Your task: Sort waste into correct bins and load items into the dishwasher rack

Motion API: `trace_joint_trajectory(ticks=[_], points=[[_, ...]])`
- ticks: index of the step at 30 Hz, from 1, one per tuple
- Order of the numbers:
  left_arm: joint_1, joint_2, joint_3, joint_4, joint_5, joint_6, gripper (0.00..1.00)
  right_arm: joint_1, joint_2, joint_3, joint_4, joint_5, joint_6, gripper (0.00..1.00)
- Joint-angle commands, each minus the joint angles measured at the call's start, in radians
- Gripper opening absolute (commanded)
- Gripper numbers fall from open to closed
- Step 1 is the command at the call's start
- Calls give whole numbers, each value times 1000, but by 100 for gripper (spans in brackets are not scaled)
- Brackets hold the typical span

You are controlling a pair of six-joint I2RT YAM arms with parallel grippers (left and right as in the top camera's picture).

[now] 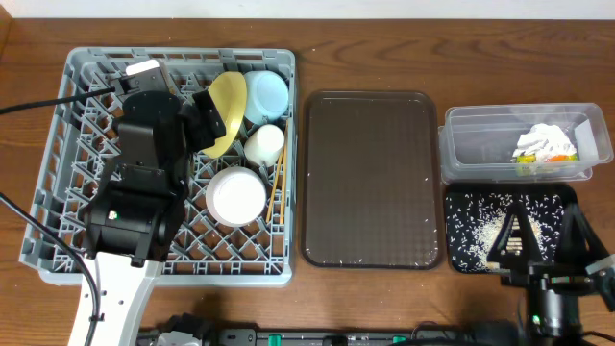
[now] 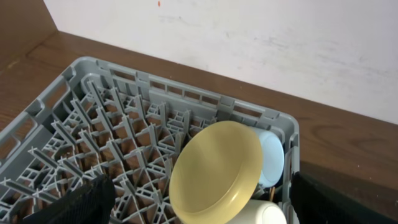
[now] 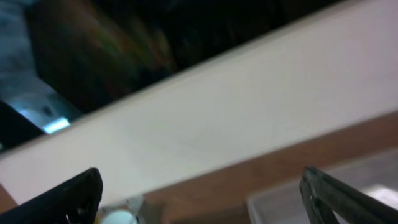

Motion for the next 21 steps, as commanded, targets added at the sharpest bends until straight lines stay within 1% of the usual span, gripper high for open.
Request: trace_joint_trajectory(ticks=[1, 4, 7, 17, 18, 20, 21], points=[[6, 5, 0, 0, 2, -2, 91, 8, -21, -129, 177, -60, 3, 99], [6, 5, 0, 0, 2, -2, 91, 8, -26, -229, 346, -72, 3, 99], [6, 5, 0, 0, 2, -2, 91, 8, -26, -319, 424, -67, -7, 99], [6, 5, 0, 0, 2, -2, 91, 9, -26, -542, 436, -65, -8, 99], [6, 5, 0, 0, 2, -2, 91, 9, -26, -557, 441, -63, -9, 99], [6, 5, 0, 0, 2, -2, 91, 10, -26, -557, 400, -51, -26, 99], [6, 5, 0, 0, 2, -2, 91, 13, -26, -557, 388, -51, -58, 99]])
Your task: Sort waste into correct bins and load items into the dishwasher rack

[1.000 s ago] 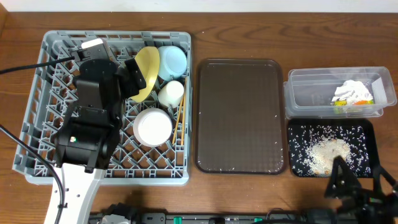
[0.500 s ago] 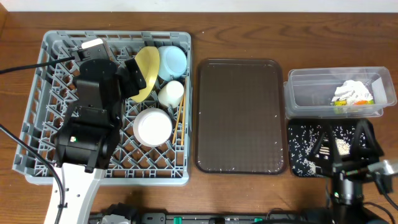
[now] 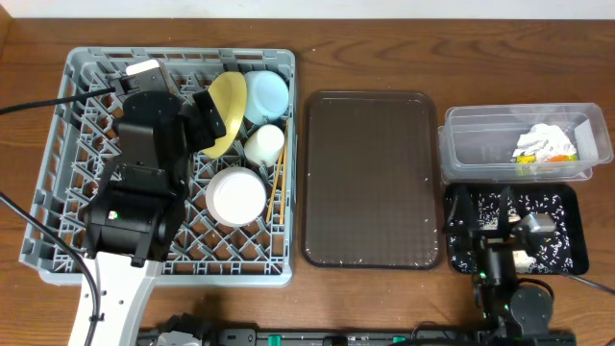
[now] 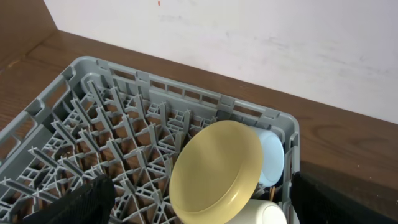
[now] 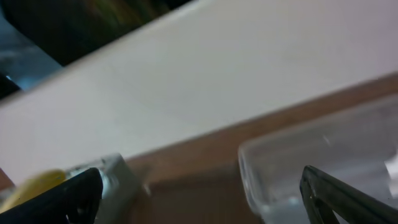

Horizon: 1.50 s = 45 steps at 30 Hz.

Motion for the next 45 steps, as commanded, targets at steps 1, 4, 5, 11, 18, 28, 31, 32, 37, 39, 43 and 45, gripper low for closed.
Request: trace_joint_trajectory(ticks=[1, 4, 5, 11, 18, 28, 31, 32, 37, 39, 43, 45], points=[[6, 4, 0, 2, 2, -2, 91, 14, -7, -3, -29, 2, -80, 99], [6, 4, 0, 2, 2, -2, 91, 15, -7, -3, -108, -2, -133, 99], [6, 4, 0, 2, 2, -2, 91, 15, -7, -3, -151, -1, -141, 99], [6, 4, 0, 2, 2, -2, 91, 15, -7, -3, -193, -1, -140, 99], [6, 4, 0, 2, 2, -2, 91, 14, -7, -3, -193, 0, -140, 99], [6, 4, 0, 2, 2, -2, 91, 14, -6, -3, -194, 0, -140, 99], [6, 4, 0, 2, 2, -2, 91, 14, -6, -3, -193, 0, -140, 99], [6, 4, 0, 2, 2, -2, 91, 14, -6, -3, -193, 0, -140, 99], [6, 4, 0, 2, 2, -2, 91, 14, -6, -3, -193, 0, -140, 99], [6, 4, 0, 2, 2, -2, 91, 14, -6, -3, -193, -1, -140, 99], [7, -14, -1, -7, 2, -2, 91, 14, -6, -3, -193, 0, -140, 99], [8, -40, -2, -17, 2, -2, 91, 14, -6, -3, -193, 0, -140, 99]])
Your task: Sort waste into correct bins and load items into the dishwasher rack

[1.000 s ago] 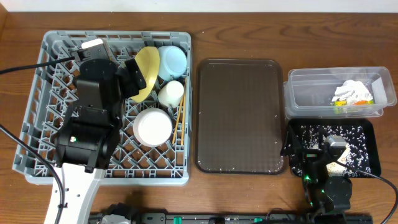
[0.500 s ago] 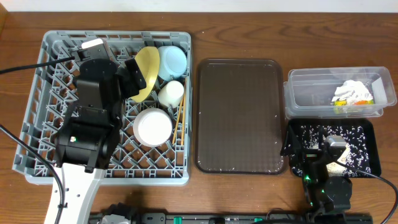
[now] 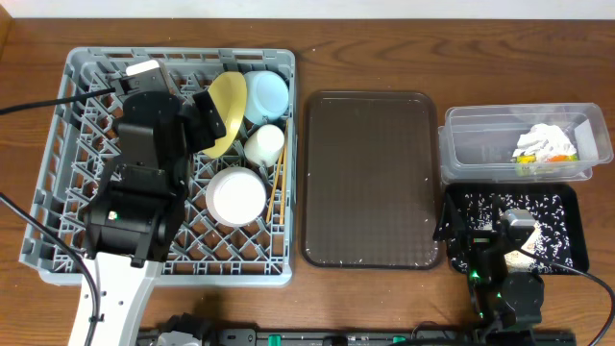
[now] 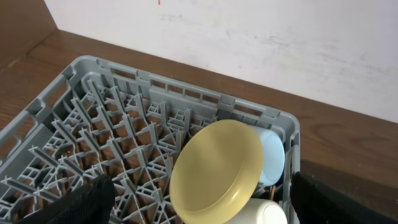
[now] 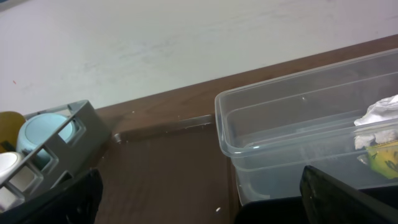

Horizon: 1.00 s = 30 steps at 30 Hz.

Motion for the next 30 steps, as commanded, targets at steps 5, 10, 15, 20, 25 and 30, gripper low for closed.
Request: trace_joint_trajectory(ticks=[5, 10, 15, 20, 25, 30], points=[[8, -149, -2, -95, 2, -2, 91, 7, -6, -1, -5, 0, -19, 99], [8, -328, -2, -213, 2, -2, 91, 7, -6, -1, -5, 0, -19, 99], [8, -514, -2, -285, 2, -2, 91, 7, -6, -1, -5, 0, -19, 99], [17, -708, -2, -307, -34, 13, 91, 7, -6, -1, -5, 0, -19, 99], [31, -870, -2, -307, -86, 21, 91, 7, -6, -1, -5, 0, -19, 99], [77, -964, -2, -302, -119, 21, 91, 7, -6, -1, -5, 0, -19, 99]])
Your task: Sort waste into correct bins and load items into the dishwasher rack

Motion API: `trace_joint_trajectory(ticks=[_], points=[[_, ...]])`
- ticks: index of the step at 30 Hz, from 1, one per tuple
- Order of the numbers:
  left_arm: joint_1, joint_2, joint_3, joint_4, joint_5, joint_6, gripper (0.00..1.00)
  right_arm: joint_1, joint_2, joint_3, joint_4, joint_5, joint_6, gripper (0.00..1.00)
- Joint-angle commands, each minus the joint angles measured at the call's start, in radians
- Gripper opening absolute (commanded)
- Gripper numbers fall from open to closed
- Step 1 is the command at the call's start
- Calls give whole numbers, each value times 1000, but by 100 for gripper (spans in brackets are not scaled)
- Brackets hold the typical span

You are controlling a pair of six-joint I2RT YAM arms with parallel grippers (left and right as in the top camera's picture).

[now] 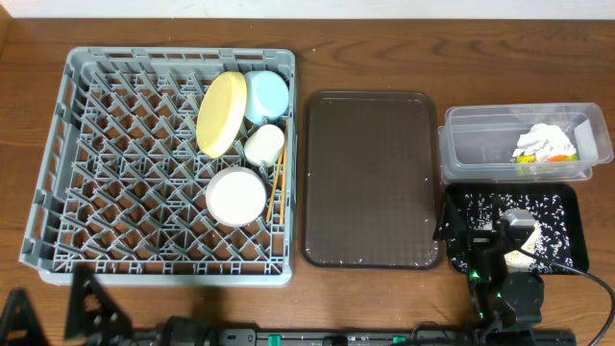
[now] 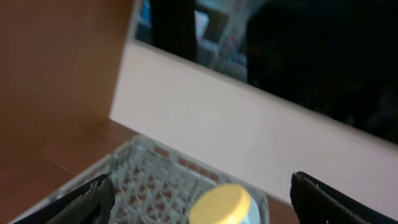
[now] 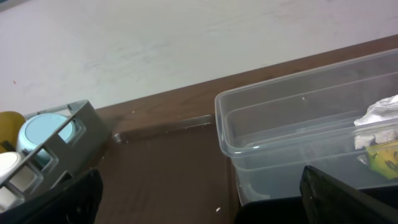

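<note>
The grey dishwasher rack (image 1: 58, 144) holds a tilted yellow plate (image 1: 219, 113), a blue bowl (image 1: 268, 96), a white cup (image 1: 264, 144) and a white bowl (image 1: 236, 195). My left gripper (image 1: 53, 312) sits open at the table's front left corner, short of the rack; its blurred wrist view shows the yellow plate (image 2: 221, 202) far ahead. Over the black bin (image 1: 557, 207) of rice grains at the front right, my right gripper (image 1: 485, 235) is open and empty. The clear bin (image 1: 480, 144) holds crumpled paper waste (image 1: 545, 144).
A bare brown tray (image 1: 370, 178) lies between the rack and the bins, with a few grains along its front edge. In the right wrist view the clear bin (image 3: 298, 124) is ahead on the right, the tray (image 3: 168, 180) in front and the rack corner (image 3: 81, 121) on the left.
My left arm has left the rack and now sits at the table's front left edge, its gripper still open. The dishes in the rack and the right arm have not moved.
My left gripper stayed open over the rack beside the yellow plate through all earlier moments. The right arm meanwhile shifted at the front right over the black bin until its camera faced the clear bin. Now the left arm is withdrawn and the rack is uncovered.
</note>
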Motion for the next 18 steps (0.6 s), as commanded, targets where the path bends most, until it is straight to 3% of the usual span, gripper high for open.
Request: trace_joint_trajectory(ticks=[1, 8, 18], points=[[26, -40, -2, 3, -32, 17, 91, 7, -6, -1, -4, 0, -18, 99], [39, -117, -72, 72, -21, -101, 91, 7, -6, -1, -4, 0, -19, 99], [38, -150, -348, 457, -8, -337, 91, 7, -6, -1, -4, 0, -19, 99]])
